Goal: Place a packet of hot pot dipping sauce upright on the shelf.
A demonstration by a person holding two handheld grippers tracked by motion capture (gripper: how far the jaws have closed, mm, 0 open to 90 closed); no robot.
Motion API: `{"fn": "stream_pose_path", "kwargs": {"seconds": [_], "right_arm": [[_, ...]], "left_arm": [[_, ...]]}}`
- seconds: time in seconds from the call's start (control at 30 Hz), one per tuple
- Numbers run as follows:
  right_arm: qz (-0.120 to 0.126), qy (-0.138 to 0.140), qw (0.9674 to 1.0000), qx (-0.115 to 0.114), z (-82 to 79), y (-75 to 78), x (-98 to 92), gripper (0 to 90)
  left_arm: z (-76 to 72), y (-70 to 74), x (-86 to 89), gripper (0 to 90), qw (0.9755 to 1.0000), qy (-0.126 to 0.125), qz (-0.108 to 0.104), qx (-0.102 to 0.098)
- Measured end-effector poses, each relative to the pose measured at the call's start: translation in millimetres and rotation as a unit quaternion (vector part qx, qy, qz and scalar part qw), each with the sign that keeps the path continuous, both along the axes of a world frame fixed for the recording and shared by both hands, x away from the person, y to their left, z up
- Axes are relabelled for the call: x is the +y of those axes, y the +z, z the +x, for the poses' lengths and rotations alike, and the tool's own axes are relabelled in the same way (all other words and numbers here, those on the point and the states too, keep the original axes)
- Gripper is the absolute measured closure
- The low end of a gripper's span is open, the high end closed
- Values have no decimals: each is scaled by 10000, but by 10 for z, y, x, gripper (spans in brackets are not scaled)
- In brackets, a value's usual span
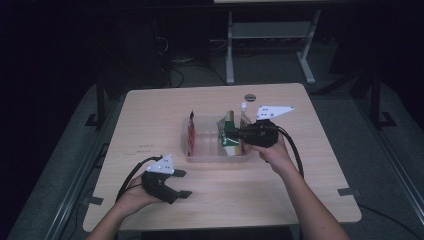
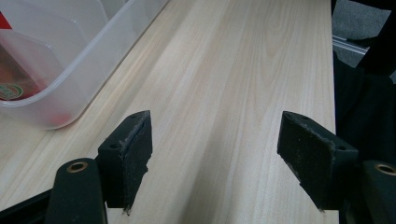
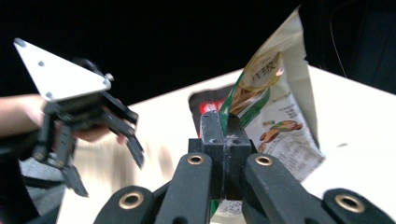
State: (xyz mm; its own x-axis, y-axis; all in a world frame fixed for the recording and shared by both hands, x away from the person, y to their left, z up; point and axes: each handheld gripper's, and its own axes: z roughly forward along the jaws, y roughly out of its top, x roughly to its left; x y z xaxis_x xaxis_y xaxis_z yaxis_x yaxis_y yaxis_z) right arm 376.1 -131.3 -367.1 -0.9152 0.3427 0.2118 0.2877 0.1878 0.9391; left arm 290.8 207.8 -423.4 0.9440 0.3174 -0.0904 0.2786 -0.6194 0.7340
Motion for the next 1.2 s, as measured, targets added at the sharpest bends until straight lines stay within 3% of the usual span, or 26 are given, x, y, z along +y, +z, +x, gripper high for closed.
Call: {"fn": "stream_pose_path", "kwargs": {"seconds": [0.1, 0.3, 0.53, 0.73, 0.93, 1.07, 1.17, 1.2], "right_arm": [[-111, -54, 9999, 2, 12, -29, 8, 889], [-48, -154, 9999, -16, 9, -18, 4, 854], [42, -202, 9998, -67, -10, 19, -47, 679], [-72, -223, 9997, -39, -40, 34, -63, 557], [-95, -239, 9997, -6, -78, 56, -83, 499], [-62, -298, 9995, -19, -145, 76, -162, 432], [-99, -330, 9994, 10, -189, 64, -215, 418], [-123, -338, 9993, 24, -214, 54, -242, 416]], "left_arm": [[-3, -4, -2, 261, 10000, -9, 12, 32], [-12, -6, -13, 258, 10000, -15, 18, 44], [-5, -14, -19, 254, 10000, -54, 50, 53], [-12, -17, -27, 251, 9999, -34, 48, 98], [5, -2, -35, 249, 10000, -20, 40, 11], [47, 86, -45, 360, 9999, 109, -58, -76], [95, 199, -63, 542, 9990, 361, -174, -222], [114, 240, -71, 640, 9984, 445, -231, -253]]}}
